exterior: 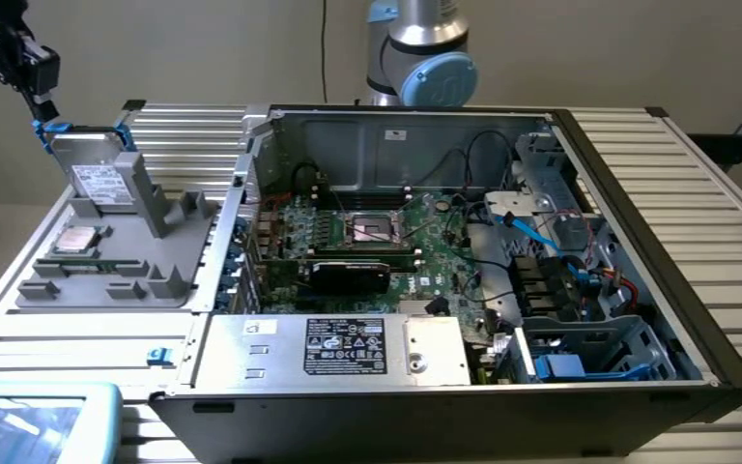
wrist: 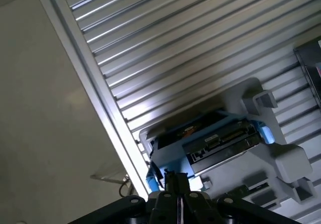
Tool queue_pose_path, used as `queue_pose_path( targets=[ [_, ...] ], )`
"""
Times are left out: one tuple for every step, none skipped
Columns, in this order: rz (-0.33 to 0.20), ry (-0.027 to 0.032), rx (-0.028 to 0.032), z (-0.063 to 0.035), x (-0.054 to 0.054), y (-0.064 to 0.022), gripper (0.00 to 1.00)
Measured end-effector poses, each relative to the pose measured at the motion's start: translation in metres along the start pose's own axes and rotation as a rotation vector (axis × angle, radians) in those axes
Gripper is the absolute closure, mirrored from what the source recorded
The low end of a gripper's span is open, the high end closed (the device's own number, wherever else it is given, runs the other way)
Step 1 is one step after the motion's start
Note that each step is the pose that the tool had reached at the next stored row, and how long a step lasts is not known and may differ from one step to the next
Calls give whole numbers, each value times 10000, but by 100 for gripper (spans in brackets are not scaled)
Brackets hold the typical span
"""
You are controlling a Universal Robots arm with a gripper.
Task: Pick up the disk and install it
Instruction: 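Pick up the disk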
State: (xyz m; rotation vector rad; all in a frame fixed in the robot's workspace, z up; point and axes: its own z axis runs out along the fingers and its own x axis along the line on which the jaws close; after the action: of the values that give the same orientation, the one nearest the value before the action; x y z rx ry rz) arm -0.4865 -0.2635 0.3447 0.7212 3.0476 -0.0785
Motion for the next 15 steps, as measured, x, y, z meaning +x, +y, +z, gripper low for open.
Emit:
queue_pose_path(
  targets=[
    [29, -18, -5, -1, -1, 0, 89],
    [63, -56, -24, -1, -1, 1, 89],
    [100, -109, -51, -1, -1, 1, 89],
    [139, -162, -78, -2, -1, 1, 89],
    [179, -223, -109, -2, -1, 1, 89],
    [223, -286, -140, -2, -1, 1, 89],
    [281, -333, -163, -1, -1, 1, 89],
    [363, -363, -177, -2, -1, 1, 89],
    [461, -376, -183, -2, -1, 1, 89],
    [589, -384, -184, -2, -2, 1, 89],
    [711, -387, -184, -1, -1, 1, 89],
    [839, -387, -181, -1, -1, 1, 89],
    [970, -383, -177, -1, -1, 0, 89],
    [1106, -379, -171, -1, 0, 0, 89],
    [1207, -376, -169, -1, 0, 0, 89]
  ],
)
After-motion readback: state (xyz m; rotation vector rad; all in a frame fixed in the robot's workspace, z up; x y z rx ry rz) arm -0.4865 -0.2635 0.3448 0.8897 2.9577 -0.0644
